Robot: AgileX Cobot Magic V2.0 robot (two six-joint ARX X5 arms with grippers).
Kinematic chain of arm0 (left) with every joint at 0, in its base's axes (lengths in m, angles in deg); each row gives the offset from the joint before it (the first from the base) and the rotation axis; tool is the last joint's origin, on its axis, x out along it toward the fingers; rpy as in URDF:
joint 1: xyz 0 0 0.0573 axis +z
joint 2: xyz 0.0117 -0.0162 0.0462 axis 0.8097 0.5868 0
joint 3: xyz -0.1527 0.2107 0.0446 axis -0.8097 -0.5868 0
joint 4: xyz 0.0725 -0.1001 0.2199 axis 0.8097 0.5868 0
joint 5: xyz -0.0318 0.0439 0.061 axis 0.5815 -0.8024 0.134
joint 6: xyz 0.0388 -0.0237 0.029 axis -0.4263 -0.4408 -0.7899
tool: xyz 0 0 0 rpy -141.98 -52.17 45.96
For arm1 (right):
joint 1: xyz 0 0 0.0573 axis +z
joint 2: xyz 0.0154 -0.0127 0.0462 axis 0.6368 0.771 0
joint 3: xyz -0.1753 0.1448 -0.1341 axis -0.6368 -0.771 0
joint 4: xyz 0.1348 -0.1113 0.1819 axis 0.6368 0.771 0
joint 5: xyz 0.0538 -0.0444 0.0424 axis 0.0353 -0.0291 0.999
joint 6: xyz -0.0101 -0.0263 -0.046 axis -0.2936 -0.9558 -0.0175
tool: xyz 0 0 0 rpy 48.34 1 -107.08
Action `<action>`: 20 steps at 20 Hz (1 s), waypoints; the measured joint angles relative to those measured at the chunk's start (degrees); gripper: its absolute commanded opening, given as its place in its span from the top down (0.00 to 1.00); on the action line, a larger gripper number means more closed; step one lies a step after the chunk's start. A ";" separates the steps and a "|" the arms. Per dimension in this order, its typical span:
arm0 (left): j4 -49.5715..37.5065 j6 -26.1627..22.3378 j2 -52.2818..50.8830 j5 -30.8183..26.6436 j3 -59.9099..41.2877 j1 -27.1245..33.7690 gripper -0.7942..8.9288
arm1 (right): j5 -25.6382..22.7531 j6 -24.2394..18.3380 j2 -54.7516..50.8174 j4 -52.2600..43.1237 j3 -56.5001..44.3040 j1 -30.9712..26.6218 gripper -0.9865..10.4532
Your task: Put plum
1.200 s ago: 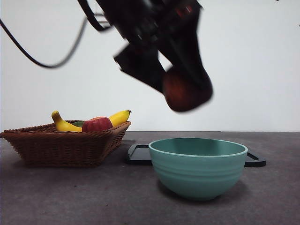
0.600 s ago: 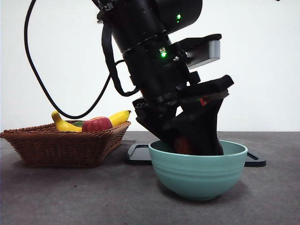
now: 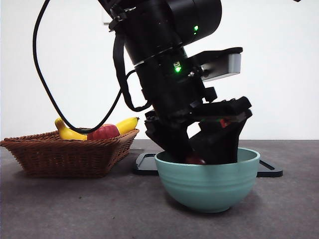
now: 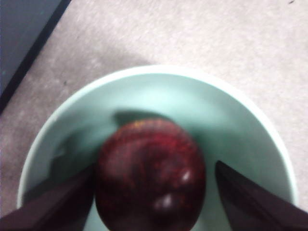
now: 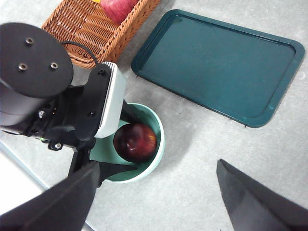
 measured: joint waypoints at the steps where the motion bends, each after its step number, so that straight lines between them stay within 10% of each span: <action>1: 0.09 0.00 0.00 0.00 0.35 -0.02 0.49 | 0.00 0.00 0.00 0.04 0.00 0.00 0.57; 11: 9.64 0.66 -3.17 0.00 9.33 0.96 0.49 | 0.00 0.00 0.00 0.48 0.00 0.00 0.57; 20: 17.05 4.83 -27.36 1.18 9.66 16.44 0.49 | -0.02 0.00 0.00 0.94 0.00 0.00 0.57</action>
